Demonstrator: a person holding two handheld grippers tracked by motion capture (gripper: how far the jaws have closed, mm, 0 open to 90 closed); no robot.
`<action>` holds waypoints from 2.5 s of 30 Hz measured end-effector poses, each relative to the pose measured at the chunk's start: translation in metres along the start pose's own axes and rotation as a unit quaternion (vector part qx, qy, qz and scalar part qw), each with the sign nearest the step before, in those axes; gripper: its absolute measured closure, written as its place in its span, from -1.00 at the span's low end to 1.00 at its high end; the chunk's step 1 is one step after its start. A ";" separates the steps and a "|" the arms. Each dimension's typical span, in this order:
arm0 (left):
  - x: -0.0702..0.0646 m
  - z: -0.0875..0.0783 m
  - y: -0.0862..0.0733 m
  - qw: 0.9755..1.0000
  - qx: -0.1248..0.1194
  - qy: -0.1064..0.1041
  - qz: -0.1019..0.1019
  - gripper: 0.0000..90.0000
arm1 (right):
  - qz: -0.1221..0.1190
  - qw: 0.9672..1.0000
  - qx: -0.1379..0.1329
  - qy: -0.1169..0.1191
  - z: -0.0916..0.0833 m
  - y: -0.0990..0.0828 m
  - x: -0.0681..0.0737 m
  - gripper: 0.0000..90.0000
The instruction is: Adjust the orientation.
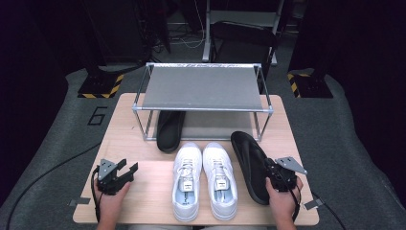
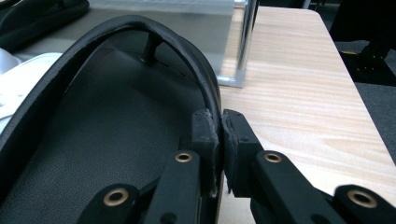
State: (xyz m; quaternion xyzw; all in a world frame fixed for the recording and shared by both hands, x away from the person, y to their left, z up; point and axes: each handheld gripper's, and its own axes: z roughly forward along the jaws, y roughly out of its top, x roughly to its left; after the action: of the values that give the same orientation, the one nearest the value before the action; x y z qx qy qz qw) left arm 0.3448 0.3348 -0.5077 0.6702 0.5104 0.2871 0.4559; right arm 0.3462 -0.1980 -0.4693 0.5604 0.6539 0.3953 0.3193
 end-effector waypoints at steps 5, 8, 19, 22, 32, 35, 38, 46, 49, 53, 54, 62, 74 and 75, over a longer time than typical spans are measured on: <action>0.000 0.000 -0.001 1.000 0.002 0.000 0.001 0.01 | -0.001 1.000 0.002 0.000 0.009 0.007 0.002 0.86; 0.001 0.000 -0.002 1.000 0.003 0.000 -0.001 0.01 | 0.001 1.000 0.003 -0.001 0.015 0.012 0.003 0.86; 0.003 0.001 -0.003 1.000 0.001 0.002 -0.006 0.01 | 0.014 1.000 0.005 0.002 0.035 0.029 0.007 0.86; 0.004 0.001 -0.003 1.000 0.002 0.003 -0.007 0.01 | 0.028 1.000 0.007 0.008 0.041 0.033 0.007 0.86; 0.008 0.001 -0.005 1.000 0.002 0.005 -0.016 0.01 | 0.022 1.000 0.011 -0.005 0.065 0.044 0.012 0.85; 0.008 0.001 -0.005 1.000 0.002 0.006 -0.016 0.01 | 0.023 1.000 0.017 -0.008 0.071 0.046 0.012 0.85; 0.008 0.000 -0.006 1.000 0.002 0.006 -0.015 0.01 | 0.017 1.000 0.013 -0.014 0.074 0.049 0.015 0.85; 0.009 -0.001 -0.007 1.000 0.001 0.007 -0.017 0.01 | 0.013 1.000 0.005 -0.021 0.081 0.067 0.025 0.85; 0.009 -0.001 -0.007 1.000 0.003 0.006 -0.017 0.01 | 0.010 1.000 0.005 -0.021 0.085 0.075 0.027 0.85; 0.009 0.000 -0.008 1.000 0.003 0.008 -0.020 0.01 | 0.010 1.000 0.010 -0.025 0.092 0.080 0.030 0.85; 0.009 0.000 -0.008 1.000 0.000 0.010 -0.020 0.01 | 0.011 1.000 0.010 -0.026 0.096 0.080 0.029 0.85; 0.009 0.000 -0.009 1.000 0.009 0.007 -0.017 0.01 | 0.014 0.999 0.018 -0.039 0.113 0.083 0.031 0.85; 0.011 -0.003 -0.012 1.000 0.008 0.013 -0.023 0.01 | 0.031 0.998 0.015 -0.052 0.142 0.083 0.035 0.85; 0.012 -0.004 -0.012 1.000 0.008 0.014 -0.022 0.01 | 0.026 0.998 0.015 -0.055 0.144 0.084 0.035 0.85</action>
State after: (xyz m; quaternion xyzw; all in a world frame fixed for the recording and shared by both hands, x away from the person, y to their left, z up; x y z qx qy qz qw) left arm 0.3396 0.3483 -0.5180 0.6583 0.5339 0.2818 0.4496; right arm 0.5041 -0.1360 -0.4645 0.6029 0.6266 0.3619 0.3359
